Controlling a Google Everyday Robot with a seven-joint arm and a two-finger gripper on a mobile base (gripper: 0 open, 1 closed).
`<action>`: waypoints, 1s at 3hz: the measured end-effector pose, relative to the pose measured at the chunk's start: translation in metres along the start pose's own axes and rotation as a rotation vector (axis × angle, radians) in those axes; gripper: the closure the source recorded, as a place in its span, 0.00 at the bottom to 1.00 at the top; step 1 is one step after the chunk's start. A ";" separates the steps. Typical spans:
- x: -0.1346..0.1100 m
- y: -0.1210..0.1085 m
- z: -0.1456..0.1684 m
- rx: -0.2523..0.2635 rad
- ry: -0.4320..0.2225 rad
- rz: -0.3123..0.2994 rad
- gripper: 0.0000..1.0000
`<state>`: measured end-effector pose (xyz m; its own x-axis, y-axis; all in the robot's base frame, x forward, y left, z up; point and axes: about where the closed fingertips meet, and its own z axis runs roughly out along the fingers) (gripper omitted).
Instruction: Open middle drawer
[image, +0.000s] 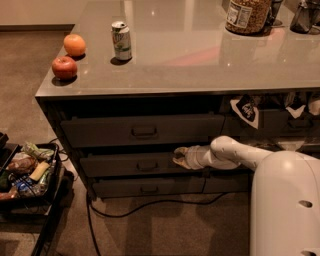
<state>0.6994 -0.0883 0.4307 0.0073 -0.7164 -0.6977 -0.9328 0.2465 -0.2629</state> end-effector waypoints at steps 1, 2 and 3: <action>0.001 0.006 0.002 -0.021 0.005 0.007 1.00; 0.000 0.001 0.000 -0.021 0.005 0.007 1.00; -0.001 -0.002 -0.001 -0.021 0.005 0.007 1.00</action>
Offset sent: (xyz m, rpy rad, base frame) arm -0.2326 0.0396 -0.1180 -0.0135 0.7042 0.4726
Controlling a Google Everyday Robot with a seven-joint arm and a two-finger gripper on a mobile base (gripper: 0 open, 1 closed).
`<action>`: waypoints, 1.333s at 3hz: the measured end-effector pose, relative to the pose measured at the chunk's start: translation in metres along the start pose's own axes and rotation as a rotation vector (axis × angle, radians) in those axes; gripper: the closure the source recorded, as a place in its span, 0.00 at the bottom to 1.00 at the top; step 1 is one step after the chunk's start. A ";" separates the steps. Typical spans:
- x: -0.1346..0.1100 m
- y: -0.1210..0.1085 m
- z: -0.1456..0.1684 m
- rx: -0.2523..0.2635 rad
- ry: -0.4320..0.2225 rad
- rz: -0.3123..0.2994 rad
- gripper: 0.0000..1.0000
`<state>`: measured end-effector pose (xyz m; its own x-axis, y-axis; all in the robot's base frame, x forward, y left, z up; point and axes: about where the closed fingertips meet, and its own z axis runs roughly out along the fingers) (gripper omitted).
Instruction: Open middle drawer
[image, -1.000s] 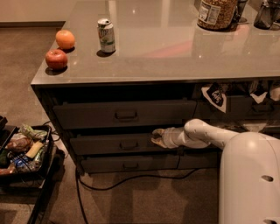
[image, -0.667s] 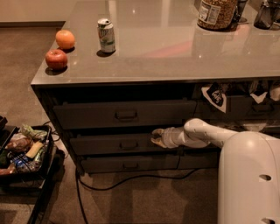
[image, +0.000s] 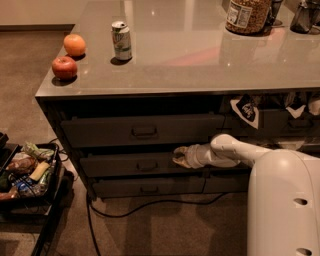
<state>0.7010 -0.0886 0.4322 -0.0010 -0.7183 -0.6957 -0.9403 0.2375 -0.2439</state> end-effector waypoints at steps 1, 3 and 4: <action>0.002 0.008 0.002 -0.031 0.001 0.003 1.00; 0.000 0.002 0.000 -0.032 0.001 0.003 1.00; 0.001 0.005 0.000 -0.051 0.008 0.007 1.00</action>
Offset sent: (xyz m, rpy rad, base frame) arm -0.2573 0.0310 -0.1168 0.0358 0.7004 0.5536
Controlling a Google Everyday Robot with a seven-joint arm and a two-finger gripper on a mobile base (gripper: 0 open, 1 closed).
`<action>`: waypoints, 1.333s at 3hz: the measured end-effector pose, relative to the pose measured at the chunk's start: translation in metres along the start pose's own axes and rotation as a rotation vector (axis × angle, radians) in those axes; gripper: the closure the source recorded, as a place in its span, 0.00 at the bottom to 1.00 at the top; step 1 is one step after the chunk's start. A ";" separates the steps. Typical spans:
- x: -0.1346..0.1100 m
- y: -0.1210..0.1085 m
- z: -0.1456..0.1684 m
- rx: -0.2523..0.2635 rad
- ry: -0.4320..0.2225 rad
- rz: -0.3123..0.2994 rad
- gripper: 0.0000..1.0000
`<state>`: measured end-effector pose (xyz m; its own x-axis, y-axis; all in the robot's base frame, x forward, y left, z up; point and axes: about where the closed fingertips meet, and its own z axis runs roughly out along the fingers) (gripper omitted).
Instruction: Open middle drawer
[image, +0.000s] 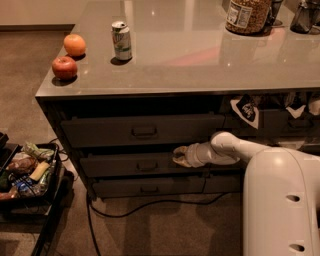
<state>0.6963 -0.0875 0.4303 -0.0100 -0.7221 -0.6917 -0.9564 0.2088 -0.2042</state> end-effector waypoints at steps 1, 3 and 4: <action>-0.001 -0.004 -0.002 0.000 0.000 0.000 1.00; 0.001 0.006 0.001 -0.033 0.004 0.001 1.00; -0.003 0.004 -0.005 -0.033 0.004 0.001 1.00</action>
Offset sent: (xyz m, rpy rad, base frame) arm -0.2626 0.0304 -0.1193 0.0062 0.7112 0.5803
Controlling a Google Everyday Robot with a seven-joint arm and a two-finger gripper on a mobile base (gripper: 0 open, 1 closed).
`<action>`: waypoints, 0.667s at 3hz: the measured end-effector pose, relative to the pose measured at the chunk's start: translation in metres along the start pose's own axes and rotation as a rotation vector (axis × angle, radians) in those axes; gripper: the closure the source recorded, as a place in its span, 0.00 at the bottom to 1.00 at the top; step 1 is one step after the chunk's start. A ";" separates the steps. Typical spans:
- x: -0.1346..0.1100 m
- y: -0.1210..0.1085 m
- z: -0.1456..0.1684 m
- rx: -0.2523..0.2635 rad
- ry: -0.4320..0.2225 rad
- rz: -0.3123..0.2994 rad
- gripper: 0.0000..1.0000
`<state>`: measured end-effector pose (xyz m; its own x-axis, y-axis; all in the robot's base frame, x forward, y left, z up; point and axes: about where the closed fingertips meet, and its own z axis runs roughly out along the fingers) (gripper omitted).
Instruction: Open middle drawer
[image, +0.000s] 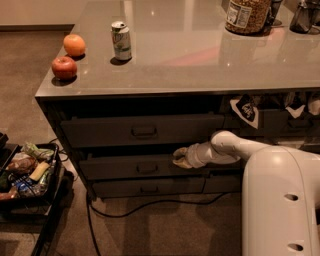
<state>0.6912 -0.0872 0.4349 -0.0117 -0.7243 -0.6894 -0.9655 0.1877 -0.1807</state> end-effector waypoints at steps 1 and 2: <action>-0.002 0.000 -0.002 0.000 0.000 0.000 1.00; -0.001 0.008 0.001 0.003 -0.001 -0.015 1.00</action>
Offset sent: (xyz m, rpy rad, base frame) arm -0.1336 0.0490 -0.0859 -0.0535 -0.2156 0.1430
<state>0.6836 -0.0847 0.4335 0.0029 -0.7263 -0.6873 -0.9648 0.1788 -0.1930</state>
